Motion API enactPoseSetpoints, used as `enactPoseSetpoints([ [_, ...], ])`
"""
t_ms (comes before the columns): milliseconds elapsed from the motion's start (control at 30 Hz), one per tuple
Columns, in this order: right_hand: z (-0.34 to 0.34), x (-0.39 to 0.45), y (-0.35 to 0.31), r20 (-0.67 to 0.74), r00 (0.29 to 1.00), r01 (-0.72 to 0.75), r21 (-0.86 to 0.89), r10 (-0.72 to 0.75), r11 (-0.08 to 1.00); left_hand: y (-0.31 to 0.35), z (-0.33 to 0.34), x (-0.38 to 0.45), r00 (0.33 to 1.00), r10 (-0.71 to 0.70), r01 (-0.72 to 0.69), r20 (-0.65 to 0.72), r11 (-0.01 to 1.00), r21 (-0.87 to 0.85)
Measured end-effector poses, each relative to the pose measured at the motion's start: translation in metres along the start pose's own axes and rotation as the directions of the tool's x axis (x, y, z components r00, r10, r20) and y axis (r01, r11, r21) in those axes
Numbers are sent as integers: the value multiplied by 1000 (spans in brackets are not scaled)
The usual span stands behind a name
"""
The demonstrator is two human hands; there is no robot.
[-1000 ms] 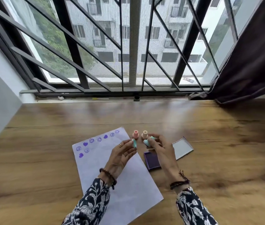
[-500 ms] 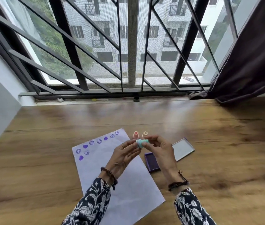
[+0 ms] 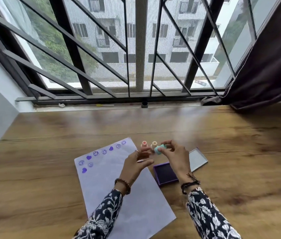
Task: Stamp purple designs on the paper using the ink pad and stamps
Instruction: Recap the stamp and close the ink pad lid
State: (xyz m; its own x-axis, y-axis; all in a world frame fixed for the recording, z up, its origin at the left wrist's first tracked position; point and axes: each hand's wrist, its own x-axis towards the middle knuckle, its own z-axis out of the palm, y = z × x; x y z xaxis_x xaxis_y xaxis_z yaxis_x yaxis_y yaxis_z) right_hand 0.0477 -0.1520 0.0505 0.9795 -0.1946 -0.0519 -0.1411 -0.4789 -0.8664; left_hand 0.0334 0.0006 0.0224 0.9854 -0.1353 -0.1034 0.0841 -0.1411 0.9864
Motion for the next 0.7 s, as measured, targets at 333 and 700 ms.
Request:
enactPoseSetpoints([
  [333, 17, 36, 16, -23, 998, 49, -340, -60, 939, -36, 5, -25, 988, 69, -125, 135, 877, 465],
  [700, -29, 0, 55, -288, 957, -33, -226, -34, 973, -44, 10, -24, 982, 133, -190, 137, 733, 653],
])
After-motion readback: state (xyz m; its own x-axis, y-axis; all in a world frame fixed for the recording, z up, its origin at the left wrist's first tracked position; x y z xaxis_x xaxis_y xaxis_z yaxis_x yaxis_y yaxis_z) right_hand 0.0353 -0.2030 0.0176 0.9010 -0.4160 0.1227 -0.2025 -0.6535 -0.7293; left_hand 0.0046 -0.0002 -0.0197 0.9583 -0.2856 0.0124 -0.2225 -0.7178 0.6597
